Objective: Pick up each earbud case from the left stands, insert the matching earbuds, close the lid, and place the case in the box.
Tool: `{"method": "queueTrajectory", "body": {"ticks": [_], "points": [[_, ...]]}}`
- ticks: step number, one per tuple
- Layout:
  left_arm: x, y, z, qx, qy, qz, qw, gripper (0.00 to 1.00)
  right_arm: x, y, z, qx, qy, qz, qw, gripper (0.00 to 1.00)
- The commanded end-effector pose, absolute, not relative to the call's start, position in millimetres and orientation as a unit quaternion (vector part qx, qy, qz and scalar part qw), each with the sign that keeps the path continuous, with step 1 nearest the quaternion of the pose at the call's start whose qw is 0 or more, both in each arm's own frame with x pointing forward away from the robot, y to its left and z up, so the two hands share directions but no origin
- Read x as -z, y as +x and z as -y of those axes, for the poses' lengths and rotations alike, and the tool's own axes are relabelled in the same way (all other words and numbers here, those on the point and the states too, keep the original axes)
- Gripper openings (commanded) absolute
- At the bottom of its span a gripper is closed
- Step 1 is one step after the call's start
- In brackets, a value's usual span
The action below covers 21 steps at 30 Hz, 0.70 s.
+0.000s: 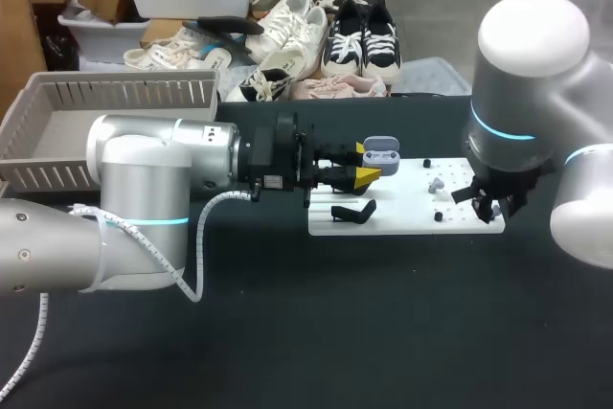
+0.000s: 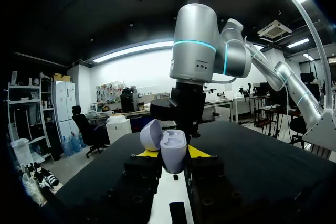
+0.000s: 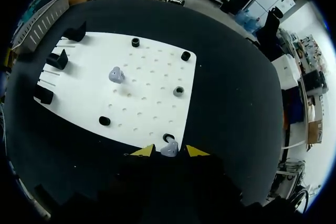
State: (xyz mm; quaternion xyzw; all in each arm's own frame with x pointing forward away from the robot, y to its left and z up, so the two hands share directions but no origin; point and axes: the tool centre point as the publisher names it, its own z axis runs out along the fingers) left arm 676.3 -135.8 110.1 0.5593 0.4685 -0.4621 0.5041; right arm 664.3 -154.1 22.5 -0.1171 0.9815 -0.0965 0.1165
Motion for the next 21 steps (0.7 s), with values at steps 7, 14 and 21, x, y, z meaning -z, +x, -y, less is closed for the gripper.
{"method": "queueTrajectory", "body": {"ticks": [7,14,21], "points": [[-109.8,675.8,135.9,0.461,0.558,-0.469,0.506,0.00,-17.4,666.4,152.4,0.097,-0.117,-0.982,0.112,0.00],[-109.8,675.8,135.9,0.461,0.558,-0.469,0.506,0.00,-16.6,666.2,152.5,0.098,-0.117,-0.982,0.110,0.00],[-109.8,675.8,135.9,0.461,0.558,-0.469,0.506,0.00,-19.1,664.2,152.8,0.098,-0.115,-0.982,0.114,0.00]]}}
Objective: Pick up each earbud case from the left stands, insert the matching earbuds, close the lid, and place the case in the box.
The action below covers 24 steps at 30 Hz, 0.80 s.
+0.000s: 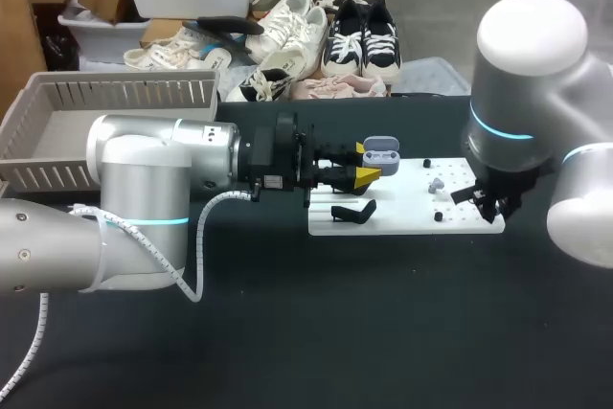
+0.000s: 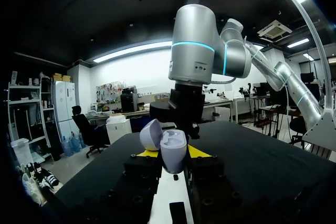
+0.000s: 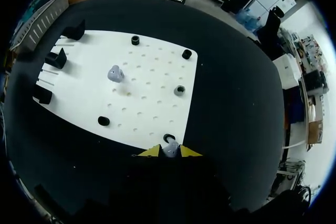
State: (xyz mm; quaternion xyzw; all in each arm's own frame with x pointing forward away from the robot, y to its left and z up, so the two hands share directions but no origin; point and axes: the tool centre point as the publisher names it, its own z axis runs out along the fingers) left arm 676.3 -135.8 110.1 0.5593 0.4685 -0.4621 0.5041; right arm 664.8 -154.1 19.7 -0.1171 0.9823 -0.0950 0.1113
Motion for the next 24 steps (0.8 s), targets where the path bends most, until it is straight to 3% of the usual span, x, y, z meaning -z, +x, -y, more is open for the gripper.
{"method": "queueTrajectory", "body": {"ticks": [1,24], "points": [[-110,676,136,0.461,0.558,-0.469,0.506,0.00,-20,663,152,0.098,-0.114,-0.982,0.115,0.00],[-110,676,136,0.461,0.558,-0.469,0.506,0.00,-56,639,142,0.112,-0.102,-0.977,0.153,0.00]]}}
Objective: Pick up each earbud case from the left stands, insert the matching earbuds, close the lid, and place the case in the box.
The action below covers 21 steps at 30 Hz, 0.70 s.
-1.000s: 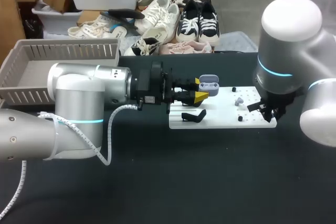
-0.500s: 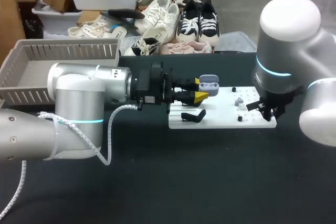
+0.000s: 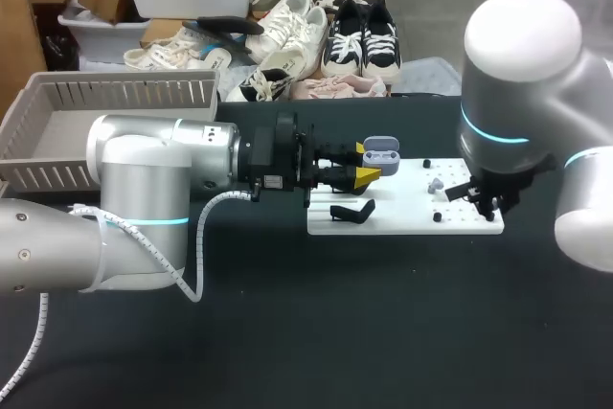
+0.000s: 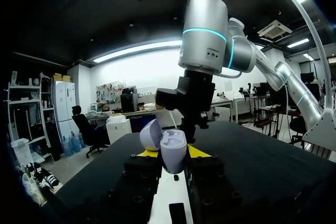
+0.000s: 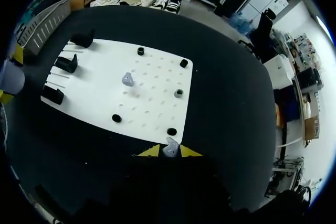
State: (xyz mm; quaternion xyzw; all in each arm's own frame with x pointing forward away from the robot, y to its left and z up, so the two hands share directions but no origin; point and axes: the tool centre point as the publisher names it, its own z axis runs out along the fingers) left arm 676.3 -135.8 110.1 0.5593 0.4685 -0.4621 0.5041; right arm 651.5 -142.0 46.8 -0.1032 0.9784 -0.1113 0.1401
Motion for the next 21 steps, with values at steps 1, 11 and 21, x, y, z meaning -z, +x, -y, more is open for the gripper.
{"method": "queueTrajectory", "body": {"ticks": [1,11,21], "points": [[-110,676,136,0.461,0.558,-0.469,0.506,0.00,-59,636,139,0.111,-0.104,-0.977,0.150,0.00],[-110,676,136,0.461,0.558,-0.469,0.506,0.00,-75,623,118,0.117,-0.098,-0.983,0.106,0.00],[-110,676,136,0.461,0.558,-0.469,0.506,0.00,-111,608,85,0.106,-0.107,-0.979,0.137,0.00]]}}
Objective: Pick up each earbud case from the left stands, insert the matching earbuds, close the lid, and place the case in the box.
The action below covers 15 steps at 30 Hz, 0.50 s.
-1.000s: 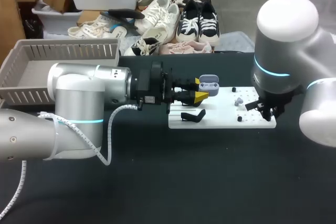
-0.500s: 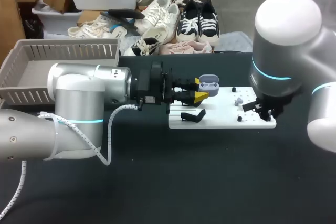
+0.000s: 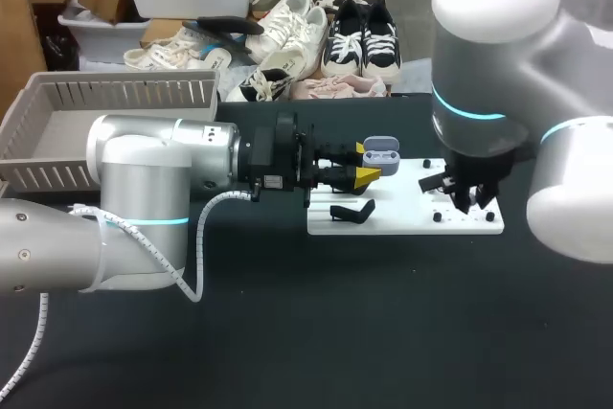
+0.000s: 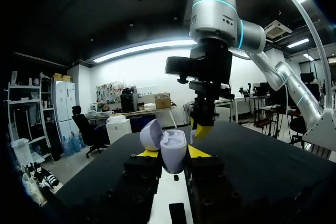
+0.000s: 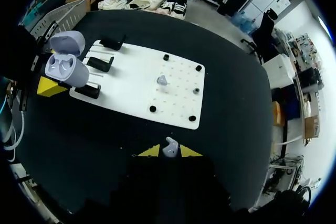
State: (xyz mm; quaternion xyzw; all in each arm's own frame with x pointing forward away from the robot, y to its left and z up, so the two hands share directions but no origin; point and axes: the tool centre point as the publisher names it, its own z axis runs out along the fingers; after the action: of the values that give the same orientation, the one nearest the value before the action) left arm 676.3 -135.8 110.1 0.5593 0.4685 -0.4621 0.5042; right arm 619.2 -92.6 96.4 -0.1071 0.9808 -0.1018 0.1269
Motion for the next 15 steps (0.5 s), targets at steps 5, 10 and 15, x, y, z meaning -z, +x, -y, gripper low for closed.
{"method": "queueTrajectory", "body": {"ticks": [5,10,15], "points": [[-110,676,136,0.461,0.558,-0.469,0.506,0.00,-130,606,70,0.111,-0.117,-0.976,0.149,0.00],[-110,676,136,0.461,0.558,-0.469,0.506,0.00,-148,602,49,0.113,-0.131,-0.971,0.163,0.00],[-110,676,136,0.461,0.558,-0.469,0.506,0.00,-165,602,28,0.116,-0.150,-0.965,0.179,0.00]]}}
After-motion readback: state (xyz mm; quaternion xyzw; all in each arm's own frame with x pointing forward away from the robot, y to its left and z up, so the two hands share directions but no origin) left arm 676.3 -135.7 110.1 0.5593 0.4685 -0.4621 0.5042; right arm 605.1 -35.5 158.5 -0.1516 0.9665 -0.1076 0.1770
